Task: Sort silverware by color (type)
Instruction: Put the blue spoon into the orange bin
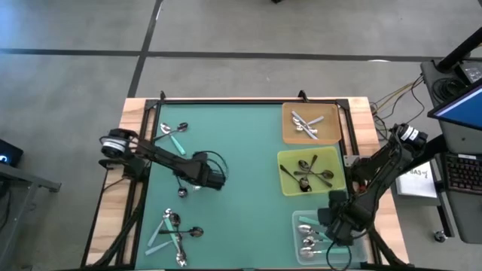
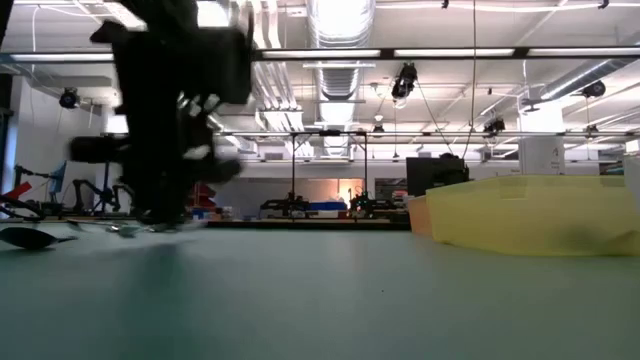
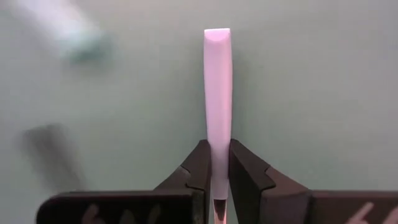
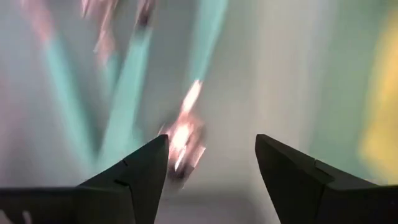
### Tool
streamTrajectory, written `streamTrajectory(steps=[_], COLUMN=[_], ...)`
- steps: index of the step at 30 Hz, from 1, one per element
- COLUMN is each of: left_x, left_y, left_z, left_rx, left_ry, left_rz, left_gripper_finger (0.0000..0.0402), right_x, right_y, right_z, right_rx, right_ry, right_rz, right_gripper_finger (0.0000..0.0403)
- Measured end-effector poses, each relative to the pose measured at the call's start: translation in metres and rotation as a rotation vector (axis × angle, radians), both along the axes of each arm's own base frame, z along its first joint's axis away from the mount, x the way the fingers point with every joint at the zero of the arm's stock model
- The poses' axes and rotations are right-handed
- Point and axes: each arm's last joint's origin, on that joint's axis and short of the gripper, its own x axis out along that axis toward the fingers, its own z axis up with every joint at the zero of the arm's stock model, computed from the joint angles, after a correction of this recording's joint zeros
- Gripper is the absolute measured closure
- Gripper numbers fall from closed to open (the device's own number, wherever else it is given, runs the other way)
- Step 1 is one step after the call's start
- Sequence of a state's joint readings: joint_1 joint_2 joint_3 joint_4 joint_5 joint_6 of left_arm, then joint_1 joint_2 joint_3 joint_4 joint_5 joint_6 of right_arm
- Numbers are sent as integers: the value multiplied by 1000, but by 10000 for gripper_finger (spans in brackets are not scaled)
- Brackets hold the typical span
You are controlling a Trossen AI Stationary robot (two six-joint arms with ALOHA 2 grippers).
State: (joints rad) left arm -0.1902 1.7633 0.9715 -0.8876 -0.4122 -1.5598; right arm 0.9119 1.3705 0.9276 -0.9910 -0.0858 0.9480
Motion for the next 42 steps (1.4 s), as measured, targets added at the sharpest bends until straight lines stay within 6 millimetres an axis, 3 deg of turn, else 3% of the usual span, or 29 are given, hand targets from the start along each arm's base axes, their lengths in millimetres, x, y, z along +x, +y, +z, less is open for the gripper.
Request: streamTrajectory(steps=[6,12,17,25,31,42], left_x=[30,58,70,92,106,136], left_y=[-5,-10,-14,-33,-43,-54], left_z=[36,52,63,81,79,91], left_rx=[139,243,276,387,430,514], left_ry=[-315,-567,-701,-963,-1013,-985], left_rz=[-190,-328,-377,-521,-567,-626], left_gripper_finger=[383,383,383,384,384,384], right_x=[29,70,70,86,100,108], right_y=[-23,-55,-73,-96,-115,-141], right_z=[5,30,51,83,86,88], right_rx=[-162,-61,17,-21,-39,-109], right_ry=[-265,-555,-630,-992,-1055,-1079], right_rz=[-217,-358,-446,-598,-683,-739], right_gripper_finger=[173,173,173,173,173,175])
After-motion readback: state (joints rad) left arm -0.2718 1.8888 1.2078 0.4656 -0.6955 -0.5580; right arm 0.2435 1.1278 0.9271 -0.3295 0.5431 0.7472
